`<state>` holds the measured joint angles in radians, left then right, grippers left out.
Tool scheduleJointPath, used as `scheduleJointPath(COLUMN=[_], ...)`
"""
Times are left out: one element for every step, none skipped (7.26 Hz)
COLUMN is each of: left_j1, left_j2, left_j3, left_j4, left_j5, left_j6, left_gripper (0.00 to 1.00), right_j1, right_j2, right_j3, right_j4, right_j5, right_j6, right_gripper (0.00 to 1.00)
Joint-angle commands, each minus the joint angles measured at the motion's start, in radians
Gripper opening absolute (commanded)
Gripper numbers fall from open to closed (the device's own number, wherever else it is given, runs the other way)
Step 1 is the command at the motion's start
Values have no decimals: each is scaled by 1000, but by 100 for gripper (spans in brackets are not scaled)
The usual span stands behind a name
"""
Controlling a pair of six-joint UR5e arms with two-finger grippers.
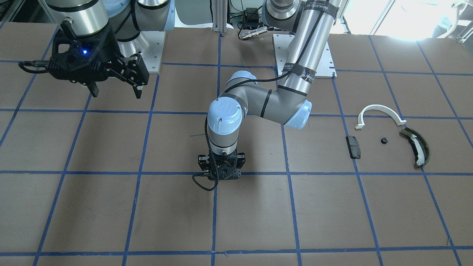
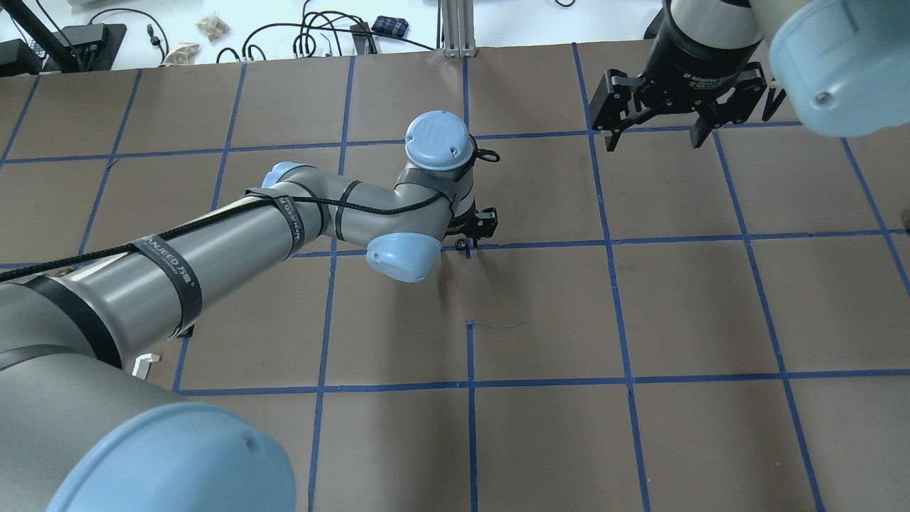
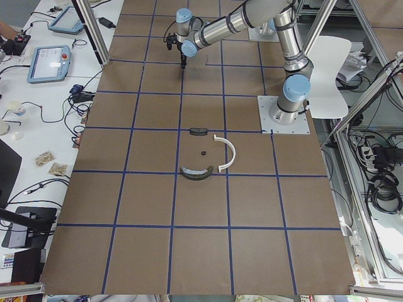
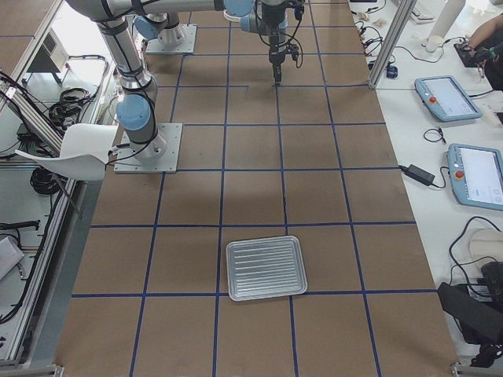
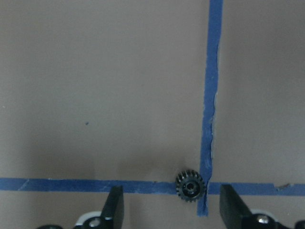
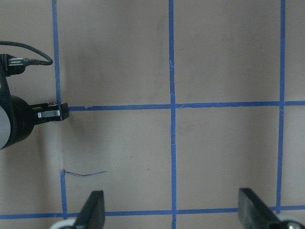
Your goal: Place bearing gear from tray to pile
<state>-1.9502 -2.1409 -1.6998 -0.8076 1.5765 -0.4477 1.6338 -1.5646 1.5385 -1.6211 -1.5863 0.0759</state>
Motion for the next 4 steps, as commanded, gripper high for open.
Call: scheduleJointPath(left_j1=[-6, -4, -4, -4], left_j2=[-5, -7, -11, -11], left_j3=[2, 2, 15, 32], left_j4=[4, 2, -2, -10], left_j5=[-1, -1, 0, 5], left_j6=[3, 9, 7, 9], left_gripper=[18, 11, 4, 0], right_j1=[0, 0, -2, 0], right_j2=[0, 0, -2, 0], right_j3=[-1, -1, -1, -1], right_j4=[-2, -2, 0, -2], right_j5=[2, 3, 2, 5], right_j6=[-1, -1, -1, -1], right_gripper=[100, 100, 100, 100])
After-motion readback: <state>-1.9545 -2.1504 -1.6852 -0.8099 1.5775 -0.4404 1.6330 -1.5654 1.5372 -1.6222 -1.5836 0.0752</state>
